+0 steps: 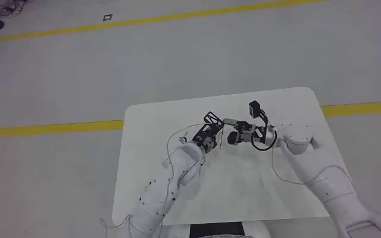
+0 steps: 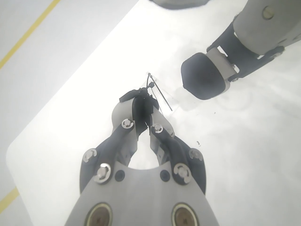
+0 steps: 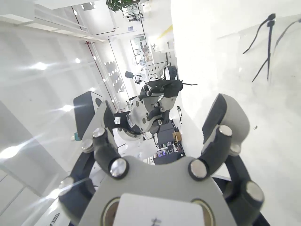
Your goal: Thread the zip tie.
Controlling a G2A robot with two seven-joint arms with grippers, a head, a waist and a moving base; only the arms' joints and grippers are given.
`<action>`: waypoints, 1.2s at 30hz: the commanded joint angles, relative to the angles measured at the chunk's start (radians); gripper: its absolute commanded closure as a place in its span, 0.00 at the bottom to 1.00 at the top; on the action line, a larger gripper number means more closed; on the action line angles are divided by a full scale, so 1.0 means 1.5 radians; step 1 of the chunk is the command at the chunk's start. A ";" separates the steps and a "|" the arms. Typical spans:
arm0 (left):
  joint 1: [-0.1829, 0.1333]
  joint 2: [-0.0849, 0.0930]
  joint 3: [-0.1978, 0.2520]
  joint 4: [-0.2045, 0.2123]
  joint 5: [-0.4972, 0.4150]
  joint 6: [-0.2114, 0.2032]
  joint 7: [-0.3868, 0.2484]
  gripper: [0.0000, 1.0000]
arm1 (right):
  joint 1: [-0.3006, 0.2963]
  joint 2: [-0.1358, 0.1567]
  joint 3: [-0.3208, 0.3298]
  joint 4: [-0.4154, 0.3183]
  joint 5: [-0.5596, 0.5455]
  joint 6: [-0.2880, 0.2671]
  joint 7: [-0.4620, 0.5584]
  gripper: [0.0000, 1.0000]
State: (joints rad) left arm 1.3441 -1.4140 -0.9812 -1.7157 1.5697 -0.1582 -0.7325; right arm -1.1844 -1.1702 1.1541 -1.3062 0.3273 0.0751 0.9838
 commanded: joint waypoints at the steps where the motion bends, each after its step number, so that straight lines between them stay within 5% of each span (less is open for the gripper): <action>1: 0.000 0.001 0.002 0.000 0.000 -0.004 0.000 1.00 | 0.005 0.000 -0.004 0.005 -0.003 0.004 0.008 0.00; 2: 0.000 0.002 0.002 -0.001 0.000 -0.006 -0.001 1.00 | 0.007 0.000 -0.005 0.007 -0.004 0.004 0.008 0.00; 4: -0.001 0.003 0.003 -0.002 -0.001 -0.013 -0.005 1.00 | 0.011 0.000 -0.009 0.013 -0.007 0.005 0.008 0.50; 8: -0.003 0.005 0.004 -0.003 -0.002 -0.018 -0.012 1.00 | 0.018 0.000 -0.016 0.021 -0.019 0.006 -0.003 0.64; 17: -0.009 0.009 0.010 -0.002 -0.006 -0.026 -0.019 1.00 | 0.029 -0.003 -0.025 0.039 -0.006 0.002 -0.016 0.75; 36: -0.021 0.016 0.036 0.007 -0.001 -0.033 -0.026 1.00 | 0.044 -0.006 -0.039 0.062 0.017 0.014 -0.015 0.80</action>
State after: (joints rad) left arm 1.3132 -1.3897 -0.9288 -1.7066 1.5693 -0.2092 -0.7713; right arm -1.1189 -1.1789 1.0967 -1.2144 0.3533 0.0958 0.9618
